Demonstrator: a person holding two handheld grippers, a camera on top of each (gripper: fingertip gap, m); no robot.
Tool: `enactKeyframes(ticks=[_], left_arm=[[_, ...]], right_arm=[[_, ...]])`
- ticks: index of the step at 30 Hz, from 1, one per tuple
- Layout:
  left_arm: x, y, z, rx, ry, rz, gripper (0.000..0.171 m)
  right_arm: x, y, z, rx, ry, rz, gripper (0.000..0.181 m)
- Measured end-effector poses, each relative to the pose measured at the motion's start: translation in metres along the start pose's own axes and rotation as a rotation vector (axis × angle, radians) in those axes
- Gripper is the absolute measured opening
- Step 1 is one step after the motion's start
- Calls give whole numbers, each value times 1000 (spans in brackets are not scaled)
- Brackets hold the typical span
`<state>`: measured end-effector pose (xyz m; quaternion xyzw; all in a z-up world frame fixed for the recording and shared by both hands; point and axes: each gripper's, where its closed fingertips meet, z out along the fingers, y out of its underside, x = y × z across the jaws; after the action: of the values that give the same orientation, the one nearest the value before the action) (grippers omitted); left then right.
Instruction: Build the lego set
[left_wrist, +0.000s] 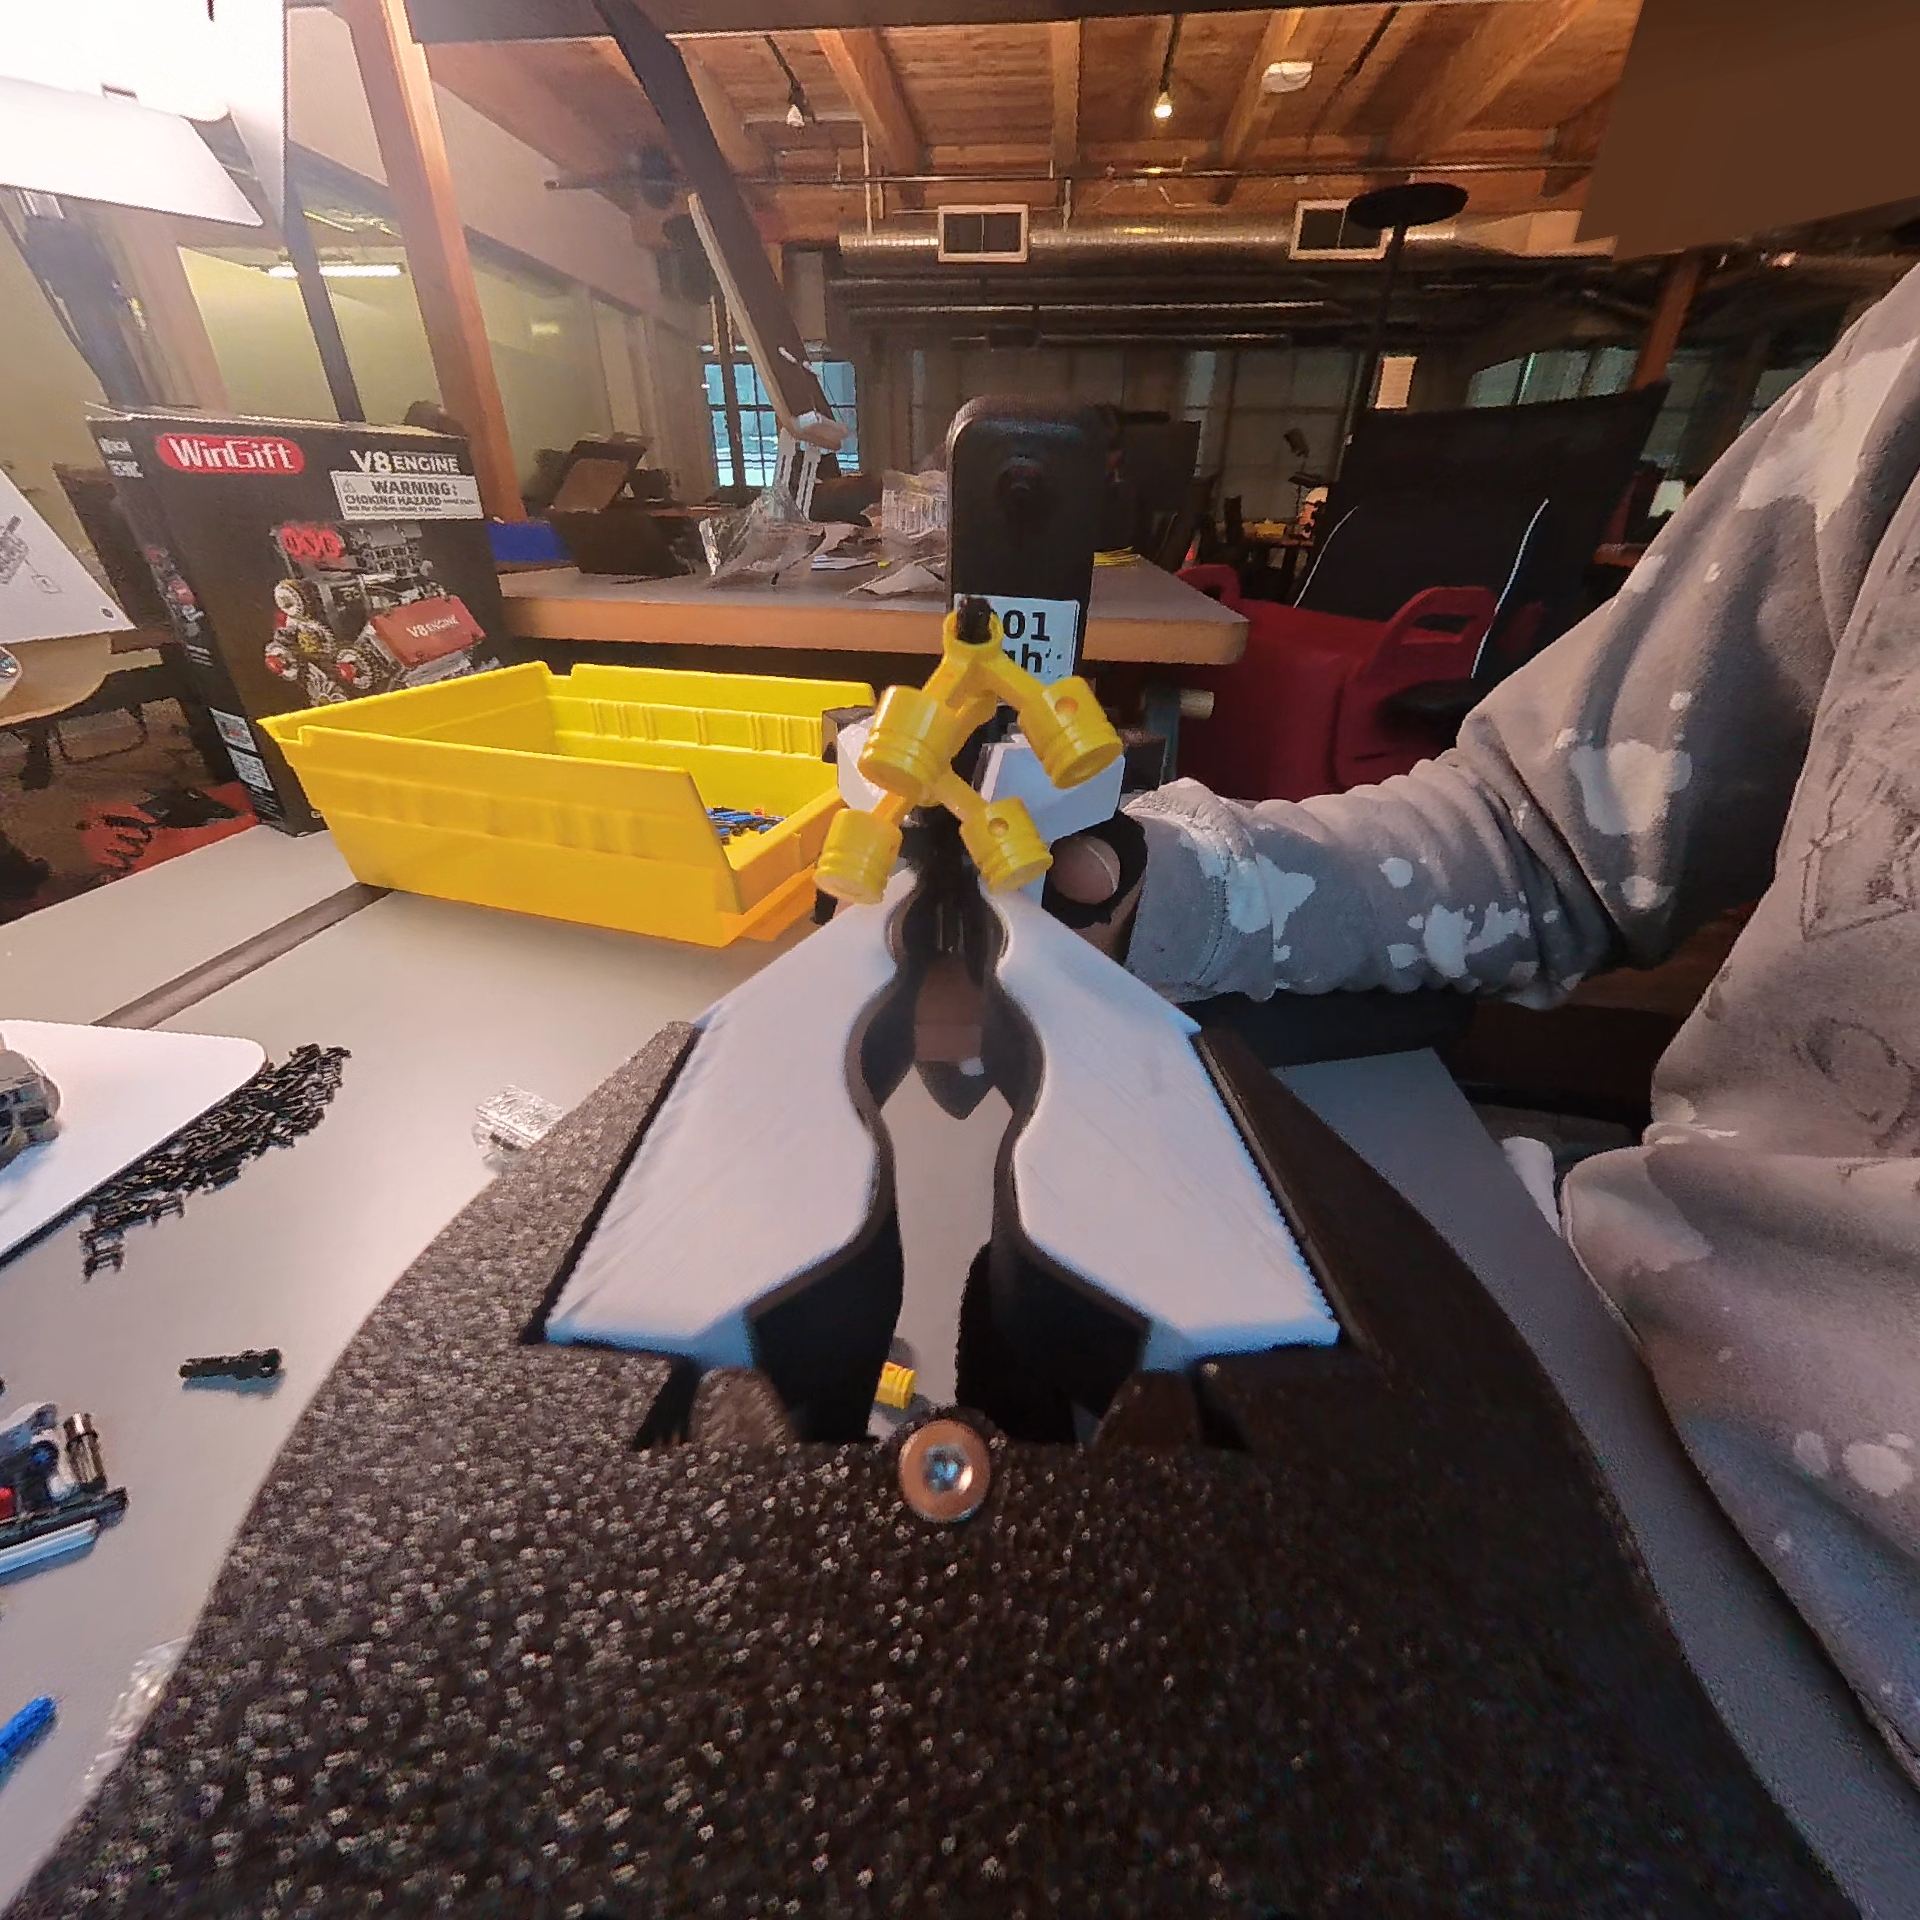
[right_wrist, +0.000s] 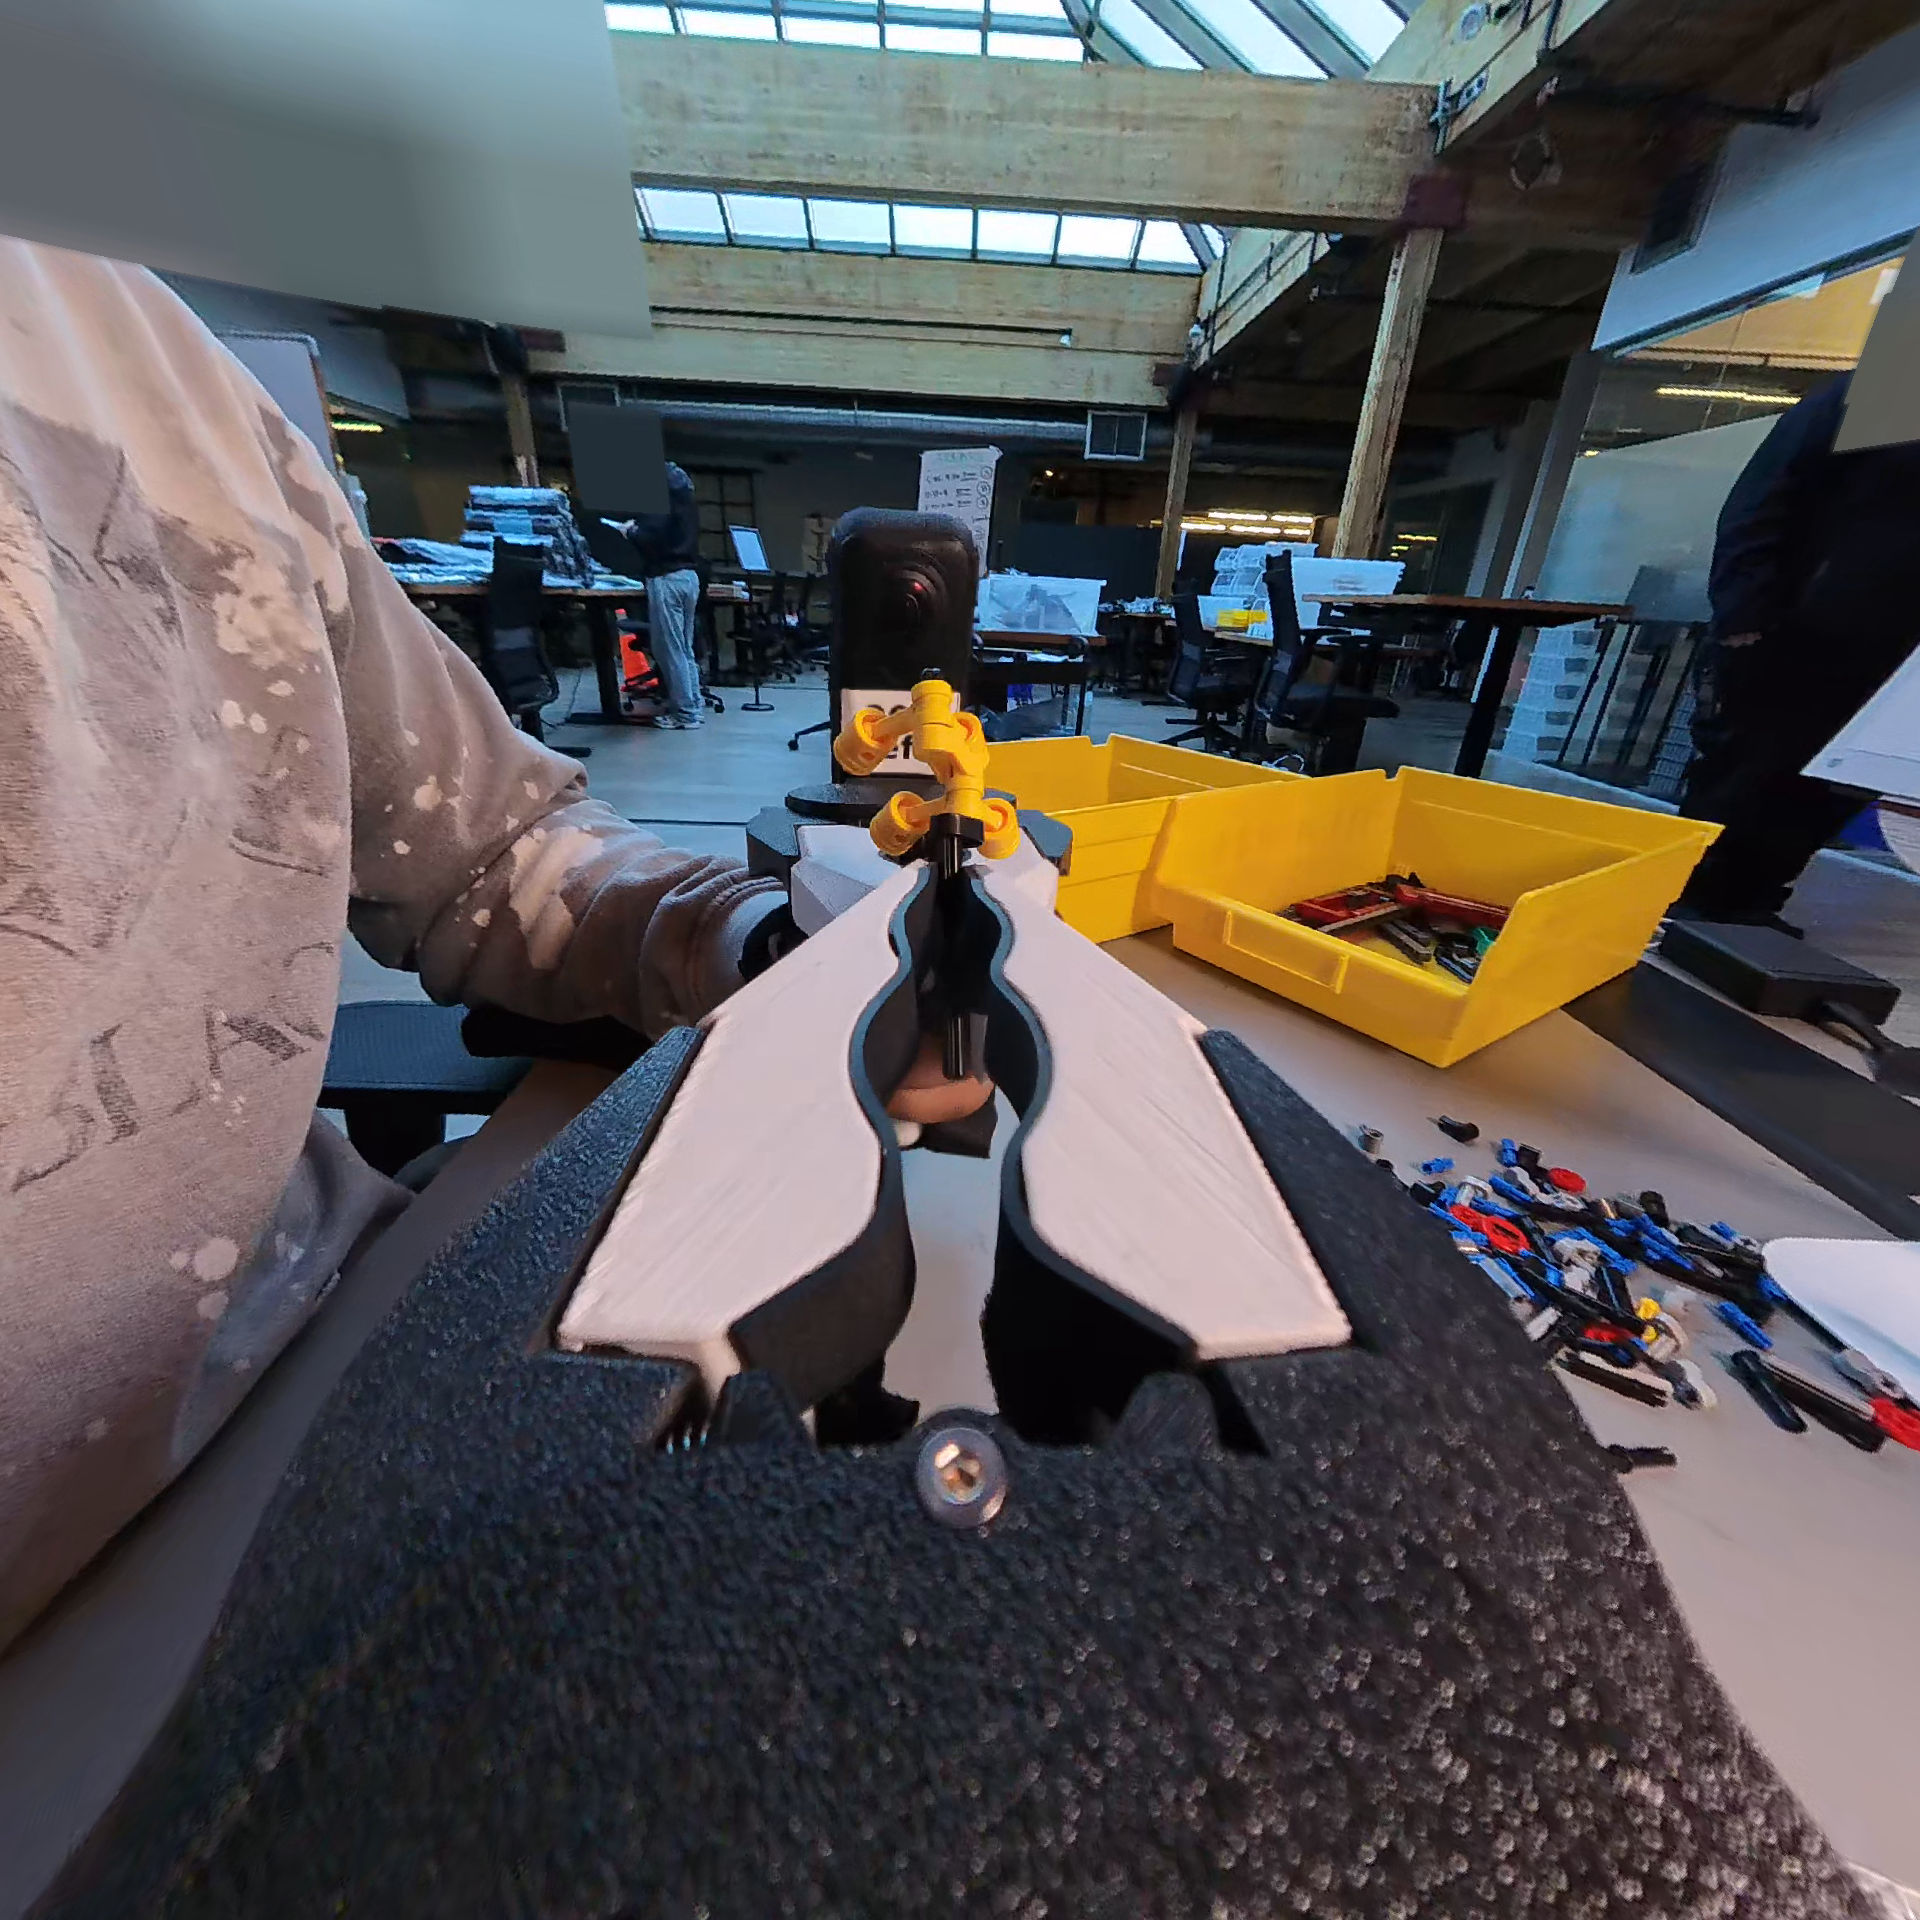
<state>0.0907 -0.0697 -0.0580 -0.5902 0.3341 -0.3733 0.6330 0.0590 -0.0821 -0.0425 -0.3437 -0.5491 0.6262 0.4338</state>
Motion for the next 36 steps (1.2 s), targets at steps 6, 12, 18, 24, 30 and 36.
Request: enactKeyframes(ticks=[6,12,18,24,30,36], left_arm=[[-13,4,-3,-78,-154,211,3],[-35,4,-11,-153,-370,460,3],[-56,-6,-29,-207,-578,708,3],[-63,-15,-40,-252,-707,896,2],[-68,-24,-49,-215,-770,884,2],[-79,-30,-65,-222,-844,871,2]], right_arm=[[7,4,-1,-83,64,-83,6],[21,4,-8,-135,163,-110,7],[44,10,-24,-218,289,53,8],[40,6,-14,-172,225,440,14],[35,-20,6,-142,133,622,16],[26,-31,20,-255,169,404,26]])
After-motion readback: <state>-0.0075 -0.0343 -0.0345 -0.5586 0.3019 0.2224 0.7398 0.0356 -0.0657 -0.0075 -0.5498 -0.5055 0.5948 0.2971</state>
